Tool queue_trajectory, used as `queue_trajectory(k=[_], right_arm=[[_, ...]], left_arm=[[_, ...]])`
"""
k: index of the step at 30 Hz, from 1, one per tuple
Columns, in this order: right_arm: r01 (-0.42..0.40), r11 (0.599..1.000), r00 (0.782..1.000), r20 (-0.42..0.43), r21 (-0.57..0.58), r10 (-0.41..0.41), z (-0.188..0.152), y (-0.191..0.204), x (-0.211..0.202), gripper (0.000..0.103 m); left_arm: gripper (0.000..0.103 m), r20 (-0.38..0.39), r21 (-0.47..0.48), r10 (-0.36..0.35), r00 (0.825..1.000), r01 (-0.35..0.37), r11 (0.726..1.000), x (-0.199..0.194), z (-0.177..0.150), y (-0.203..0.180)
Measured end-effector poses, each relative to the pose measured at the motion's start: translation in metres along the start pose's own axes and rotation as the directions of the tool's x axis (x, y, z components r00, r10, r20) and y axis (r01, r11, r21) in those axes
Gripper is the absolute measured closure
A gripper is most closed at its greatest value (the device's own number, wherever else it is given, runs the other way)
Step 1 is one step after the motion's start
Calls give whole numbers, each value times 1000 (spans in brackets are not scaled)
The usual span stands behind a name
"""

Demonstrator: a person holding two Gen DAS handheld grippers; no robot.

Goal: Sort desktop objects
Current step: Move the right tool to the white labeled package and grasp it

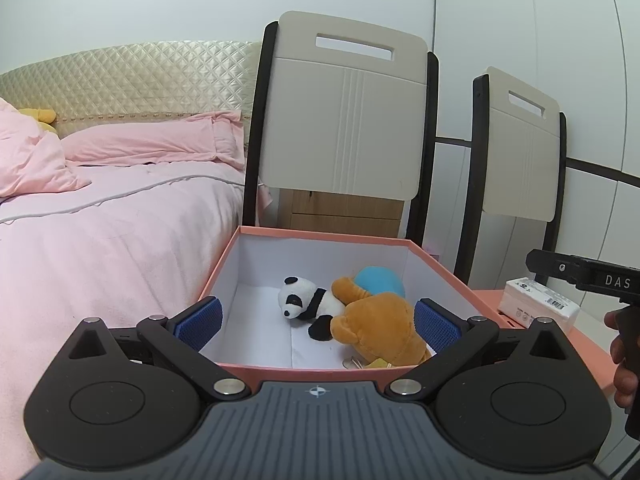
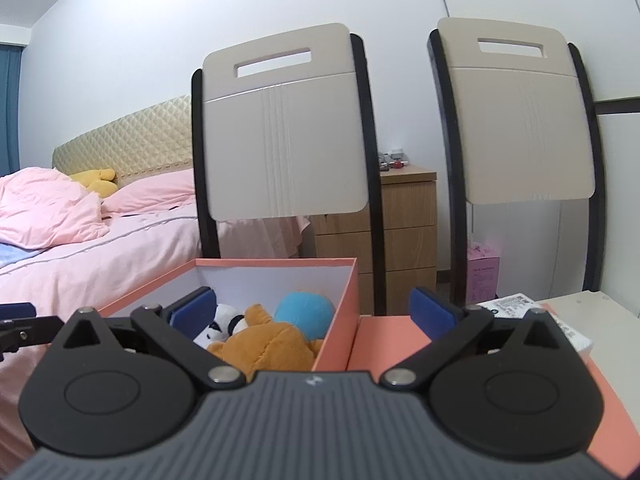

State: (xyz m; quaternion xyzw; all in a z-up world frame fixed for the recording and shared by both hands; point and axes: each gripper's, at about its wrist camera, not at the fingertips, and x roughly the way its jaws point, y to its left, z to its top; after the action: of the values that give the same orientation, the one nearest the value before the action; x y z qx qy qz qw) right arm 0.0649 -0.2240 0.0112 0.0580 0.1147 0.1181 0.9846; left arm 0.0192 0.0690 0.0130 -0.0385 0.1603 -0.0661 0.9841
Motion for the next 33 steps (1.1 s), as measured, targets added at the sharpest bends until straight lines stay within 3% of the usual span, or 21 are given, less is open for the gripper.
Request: queue_trajectory(k=[10,17,27,33], right_arm=[[92,994,995,43,-53,-90,5,-39,2,0],[177,982,984,14,-71,-177,4,-87,16,0],[107,994,977,-183,-25,-110,-6,-153,54,0],[74,983,965,-236,-169,-113,-12,-154,84,0]], left_arm=[[0,3,6,-12,1000,12,1000,-1,-1,-2],[0,-1,14,-22,1000,22,1000,-2,-3,-5],[0,-1,39,-31,1000,31,999,-4,-6,-14],[0,-6,44,-36,999,36,998,-3,-7,-16]])
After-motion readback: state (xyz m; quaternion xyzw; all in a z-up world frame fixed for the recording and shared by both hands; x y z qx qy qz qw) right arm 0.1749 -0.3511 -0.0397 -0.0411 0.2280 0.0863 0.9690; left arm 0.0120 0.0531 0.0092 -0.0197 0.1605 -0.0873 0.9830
